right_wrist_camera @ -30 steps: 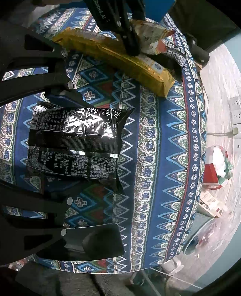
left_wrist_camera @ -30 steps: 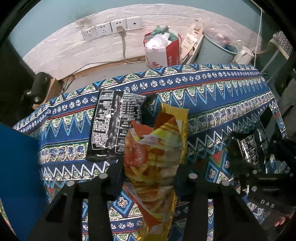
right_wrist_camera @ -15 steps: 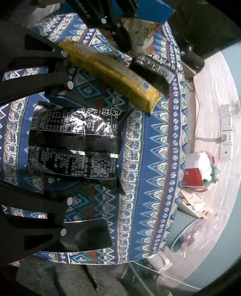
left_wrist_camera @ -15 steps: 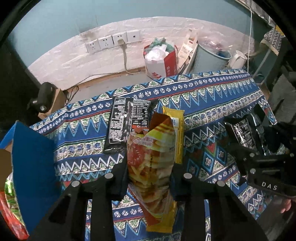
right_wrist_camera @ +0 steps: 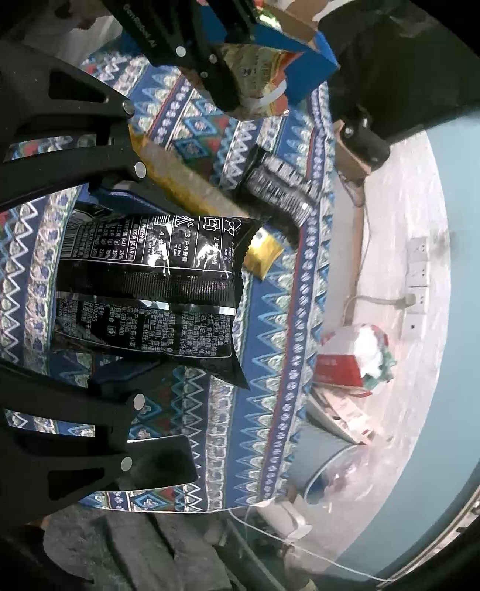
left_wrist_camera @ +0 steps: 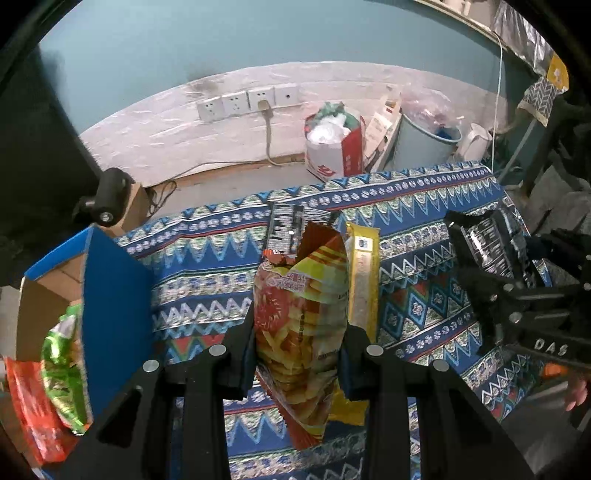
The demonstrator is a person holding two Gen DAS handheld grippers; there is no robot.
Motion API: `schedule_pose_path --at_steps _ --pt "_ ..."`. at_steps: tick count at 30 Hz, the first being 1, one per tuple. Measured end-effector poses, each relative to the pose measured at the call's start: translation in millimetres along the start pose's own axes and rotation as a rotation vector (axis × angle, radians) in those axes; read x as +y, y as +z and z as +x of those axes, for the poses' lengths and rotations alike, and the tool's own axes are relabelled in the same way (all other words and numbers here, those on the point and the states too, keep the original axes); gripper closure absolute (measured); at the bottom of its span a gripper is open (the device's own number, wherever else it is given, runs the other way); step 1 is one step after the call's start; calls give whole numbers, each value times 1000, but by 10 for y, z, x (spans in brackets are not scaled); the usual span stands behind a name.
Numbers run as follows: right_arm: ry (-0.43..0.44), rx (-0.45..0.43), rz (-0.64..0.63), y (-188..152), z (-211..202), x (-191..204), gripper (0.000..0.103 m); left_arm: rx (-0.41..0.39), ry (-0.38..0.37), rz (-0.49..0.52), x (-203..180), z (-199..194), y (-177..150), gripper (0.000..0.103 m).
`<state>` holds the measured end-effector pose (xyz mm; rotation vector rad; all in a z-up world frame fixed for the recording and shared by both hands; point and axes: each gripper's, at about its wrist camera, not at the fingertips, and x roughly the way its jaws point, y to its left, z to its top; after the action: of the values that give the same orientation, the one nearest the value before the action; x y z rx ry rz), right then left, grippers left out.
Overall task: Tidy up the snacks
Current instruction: 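Carry the orange-yellow chip bag to the box with the left tool while the right tool carries the black bag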
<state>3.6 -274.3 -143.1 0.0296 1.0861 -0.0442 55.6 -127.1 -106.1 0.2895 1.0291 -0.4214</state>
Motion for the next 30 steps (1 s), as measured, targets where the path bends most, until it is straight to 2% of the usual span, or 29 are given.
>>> schedule_pose_path --at_steps 7,12,19,30 --pt "25 -59 -23 121 -244 229 38 -22 17 -36 232 -226 -79 68" --pt "46 -89 -50 195 -370 444 38 -70 45 -49 391 -453 -129 68" --pt "91 -106 -91 289 -434 778 38 -112 75 -70 629 -681 -190 68" --pt "152 -110 -170 452 -410 1405 38 -134 101 -173 1192 -864 -406 68"
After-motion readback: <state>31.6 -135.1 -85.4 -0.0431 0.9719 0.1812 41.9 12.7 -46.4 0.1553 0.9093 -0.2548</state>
